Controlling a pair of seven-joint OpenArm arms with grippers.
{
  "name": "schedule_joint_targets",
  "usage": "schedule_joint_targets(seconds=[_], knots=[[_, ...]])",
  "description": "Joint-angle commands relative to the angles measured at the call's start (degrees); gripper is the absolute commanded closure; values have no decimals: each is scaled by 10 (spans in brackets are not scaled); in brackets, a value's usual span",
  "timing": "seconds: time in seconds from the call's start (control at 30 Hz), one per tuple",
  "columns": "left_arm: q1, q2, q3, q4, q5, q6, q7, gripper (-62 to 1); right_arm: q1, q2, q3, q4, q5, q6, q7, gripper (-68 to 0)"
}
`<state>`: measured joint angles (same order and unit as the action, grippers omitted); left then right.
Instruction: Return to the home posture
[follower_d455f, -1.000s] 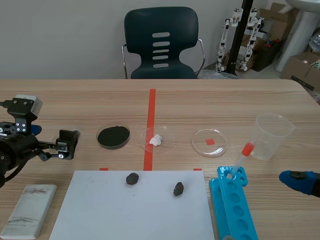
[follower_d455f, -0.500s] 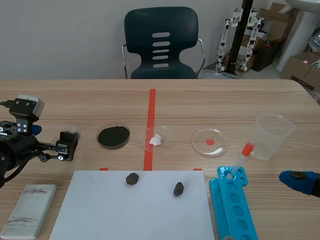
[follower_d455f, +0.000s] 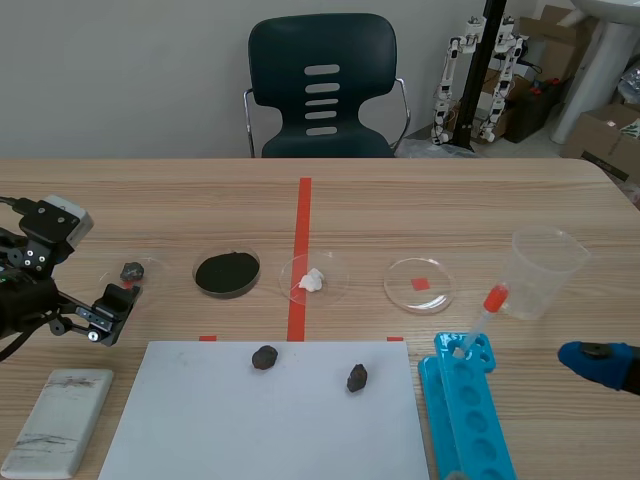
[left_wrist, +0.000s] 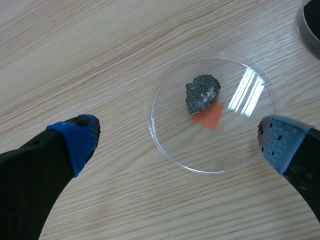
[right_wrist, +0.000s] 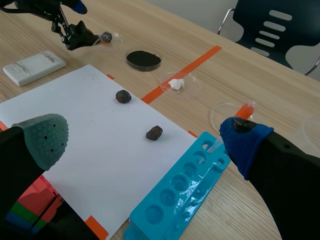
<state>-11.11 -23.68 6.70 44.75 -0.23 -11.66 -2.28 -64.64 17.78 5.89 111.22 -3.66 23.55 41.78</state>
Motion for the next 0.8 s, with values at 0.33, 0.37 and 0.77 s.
schedule_joint_targets(seconds=[0.33, 0.37, 0.77], knots=[[220, -90, -52, 273, -46, -24, -63, -623, -1, 0, 2, 5, 6, 0, 9, -638], [243, -92, -64, 295, -54, -32, -70, -623, -1, 0, 2, 5, 6, 0, 9, -638], [505, -97, -138, 520, -90, -61, -154, -623, -1, 0, 2, 5, 6, 0, 9, -638]])
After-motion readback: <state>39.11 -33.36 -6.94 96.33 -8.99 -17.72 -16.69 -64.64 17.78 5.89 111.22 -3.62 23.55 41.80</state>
